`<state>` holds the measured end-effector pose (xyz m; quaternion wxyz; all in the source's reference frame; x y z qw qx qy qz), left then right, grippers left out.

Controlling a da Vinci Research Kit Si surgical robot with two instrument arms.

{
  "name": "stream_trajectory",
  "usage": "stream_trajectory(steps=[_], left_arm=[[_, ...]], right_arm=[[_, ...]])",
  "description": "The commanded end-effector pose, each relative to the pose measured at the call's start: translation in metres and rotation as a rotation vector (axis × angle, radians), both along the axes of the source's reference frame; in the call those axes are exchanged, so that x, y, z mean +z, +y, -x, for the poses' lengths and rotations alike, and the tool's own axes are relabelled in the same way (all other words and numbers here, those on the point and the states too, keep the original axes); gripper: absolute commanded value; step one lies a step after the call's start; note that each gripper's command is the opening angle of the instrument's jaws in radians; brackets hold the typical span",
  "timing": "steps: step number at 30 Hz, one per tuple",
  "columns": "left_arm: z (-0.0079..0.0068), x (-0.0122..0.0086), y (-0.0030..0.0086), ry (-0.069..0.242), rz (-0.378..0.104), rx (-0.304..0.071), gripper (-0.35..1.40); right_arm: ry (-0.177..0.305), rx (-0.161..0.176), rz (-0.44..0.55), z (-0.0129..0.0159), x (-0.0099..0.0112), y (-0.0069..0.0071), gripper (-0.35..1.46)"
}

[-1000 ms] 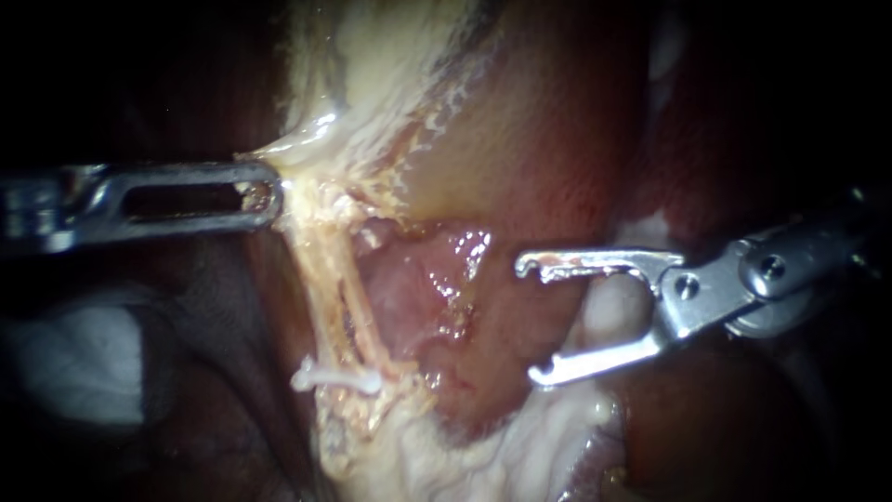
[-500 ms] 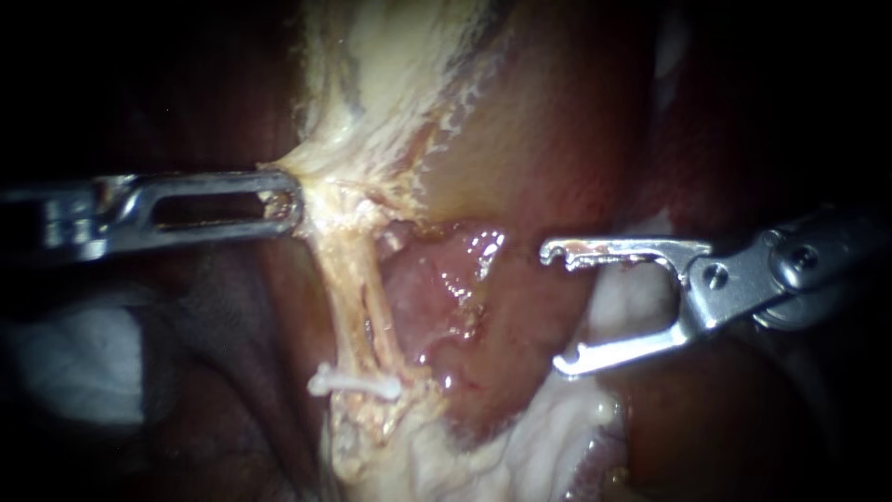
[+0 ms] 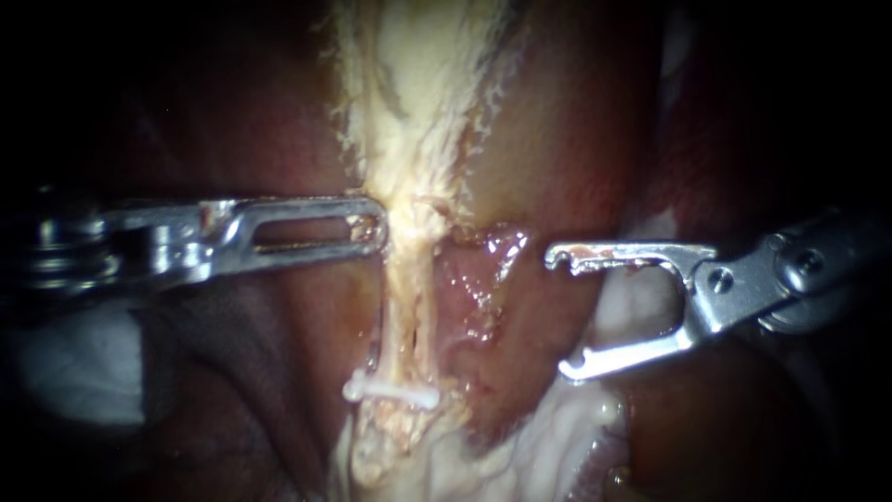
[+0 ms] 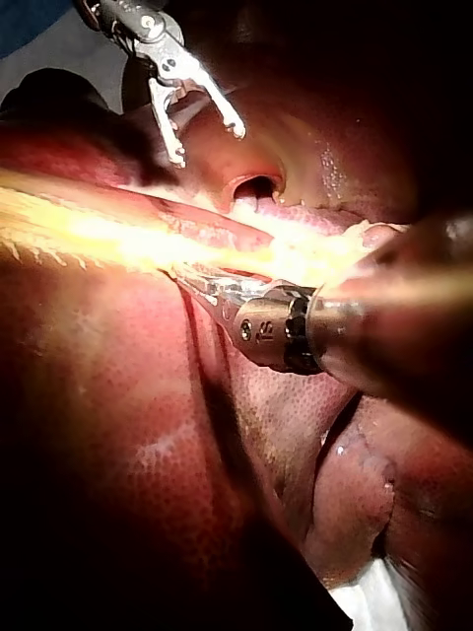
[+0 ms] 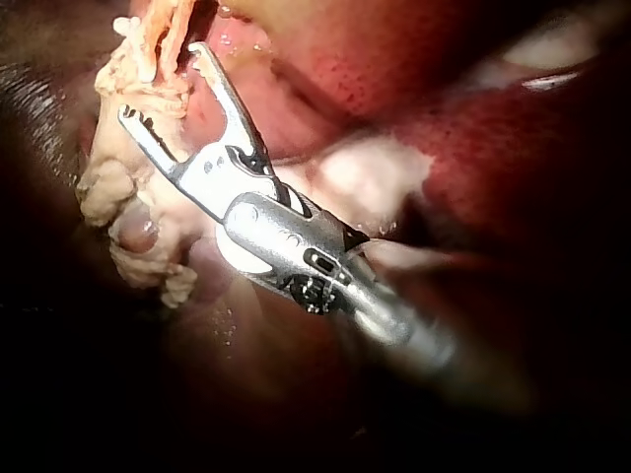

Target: Going back first clip left tube

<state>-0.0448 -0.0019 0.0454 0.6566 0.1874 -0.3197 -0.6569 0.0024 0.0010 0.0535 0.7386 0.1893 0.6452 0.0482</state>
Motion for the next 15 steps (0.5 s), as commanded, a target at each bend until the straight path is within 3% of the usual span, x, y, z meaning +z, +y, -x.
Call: stream_trajectory(steps=[1,15], left_arm=[[0.0000,0.0000,0.0000,-0.001,-0.001,-0.001,-0.35],[-0.0002,-0.0001,0.0000,-0.002,-0.001,0.000,-0.35]], right_arm=[[0.000,0.000,0.000,0.0001,0.0000,0.0000,0.60],[0.003,0.002,0.005,0.0001,-0.0001,0.0001,0.60]])
